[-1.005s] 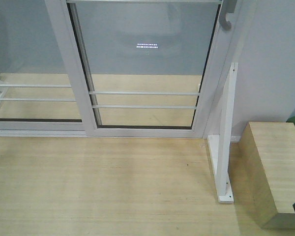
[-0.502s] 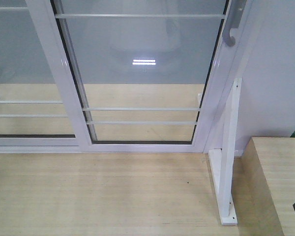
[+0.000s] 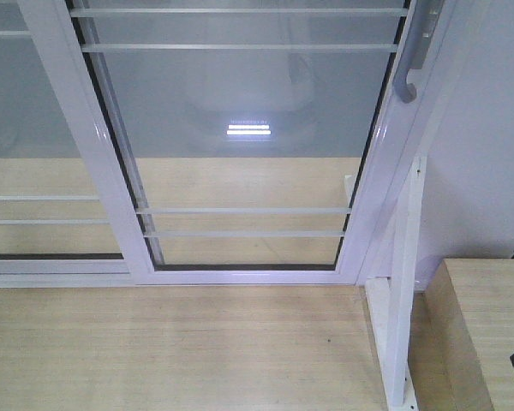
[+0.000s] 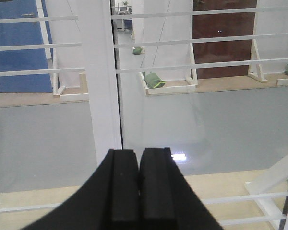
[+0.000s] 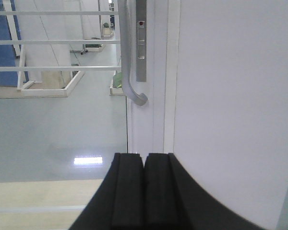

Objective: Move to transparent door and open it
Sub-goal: 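Drive up to the door, bringing the right gripper near the grey handle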

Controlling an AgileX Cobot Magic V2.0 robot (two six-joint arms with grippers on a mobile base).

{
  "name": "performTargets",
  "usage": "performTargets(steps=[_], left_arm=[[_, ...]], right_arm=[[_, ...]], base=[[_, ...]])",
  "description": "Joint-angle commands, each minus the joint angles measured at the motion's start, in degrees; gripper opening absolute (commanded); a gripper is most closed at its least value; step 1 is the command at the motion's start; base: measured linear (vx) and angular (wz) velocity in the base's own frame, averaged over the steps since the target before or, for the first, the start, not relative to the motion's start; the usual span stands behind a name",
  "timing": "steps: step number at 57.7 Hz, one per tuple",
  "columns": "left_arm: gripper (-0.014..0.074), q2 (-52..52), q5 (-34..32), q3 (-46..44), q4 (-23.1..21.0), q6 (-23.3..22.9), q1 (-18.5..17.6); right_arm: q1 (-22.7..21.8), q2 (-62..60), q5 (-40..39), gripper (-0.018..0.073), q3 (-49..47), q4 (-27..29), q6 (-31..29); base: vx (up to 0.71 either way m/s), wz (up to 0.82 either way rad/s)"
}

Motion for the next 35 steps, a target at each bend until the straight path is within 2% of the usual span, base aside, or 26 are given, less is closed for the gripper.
performTargets(steps=[1, 35], left_arm=[[-0.0006, -0.8, -4.8, 0.9, -0.5, 0.0, -0.3], [-0.0006, -0.8, -4.8, 0.9, -0.5, 0.0, -0.3]], right_arm=[[-0.2, -0.9, -4.8, -0.0006, 0.2, -0.3, -0.5], [-0.2, -0.9, -4.8, -0.0006, 0.2, -0.3, -0.5]], base=[[0.14, 0.00], [0.09, 0.00]])
